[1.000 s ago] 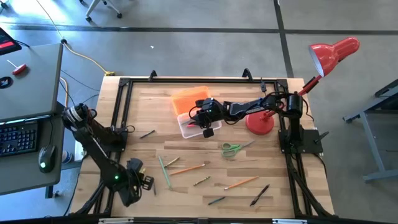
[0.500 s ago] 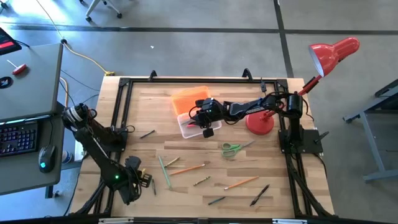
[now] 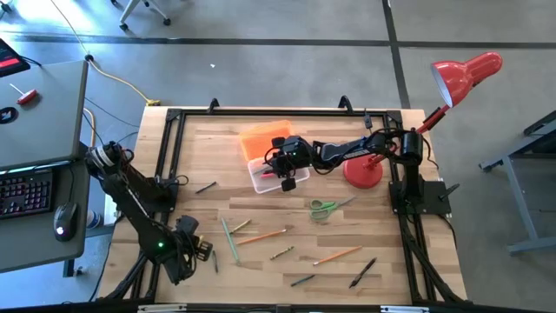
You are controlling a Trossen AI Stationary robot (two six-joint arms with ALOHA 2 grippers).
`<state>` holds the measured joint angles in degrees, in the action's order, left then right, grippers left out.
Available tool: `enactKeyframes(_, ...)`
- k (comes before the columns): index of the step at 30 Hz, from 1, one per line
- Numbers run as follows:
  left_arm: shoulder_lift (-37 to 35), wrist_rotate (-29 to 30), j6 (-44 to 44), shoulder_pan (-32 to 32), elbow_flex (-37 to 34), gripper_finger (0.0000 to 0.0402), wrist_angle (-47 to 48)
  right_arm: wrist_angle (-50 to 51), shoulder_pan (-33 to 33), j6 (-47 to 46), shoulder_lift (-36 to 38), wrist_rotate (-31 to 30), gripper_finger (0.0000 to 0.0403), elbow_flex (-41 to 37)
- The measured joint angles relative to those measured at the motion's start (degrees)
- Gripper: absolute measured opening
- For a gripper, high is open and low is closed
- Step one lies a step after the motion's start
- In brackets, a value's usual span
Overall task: Pick & place school supplies into a supply box
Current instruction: Put the yellow pen into the orange supply box
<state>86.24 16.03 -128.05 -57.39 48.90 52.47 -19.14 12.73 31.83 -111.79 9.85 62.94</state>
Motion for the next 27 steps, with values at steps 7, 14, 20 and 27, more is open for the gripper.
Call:
enactKeyframes(7, 0.0, 1.4, 3.7, 0.0, 0.0, 0.0055, 0.2, 0.0, 0.0, -0.4, 0.0, 0.0, 0.0099, 0.0)
enactKeyframes(14, 0.1, 1.3, 7.9, 0.0, 0.0, 0.0152, 2.0, 0.0, 0.0, -1.8, 0.0, 0.2, 0.0099, 0.0)
enactKeyframes(20, 3.3, 5.6, 7.8, 0.0, 0.0, 0.0202, 0.0, 0.1, 0.0, -3.4, 0.0, 0.2, 0.0099, 0.0)
enactKeyframes(27, 10.7, 0.4, 7.4, 0.0, 0.3, 0.0188, -2.0, 0.1, 0.0, -3.4, 0.0, 0.2, 0.0099, 0.0)
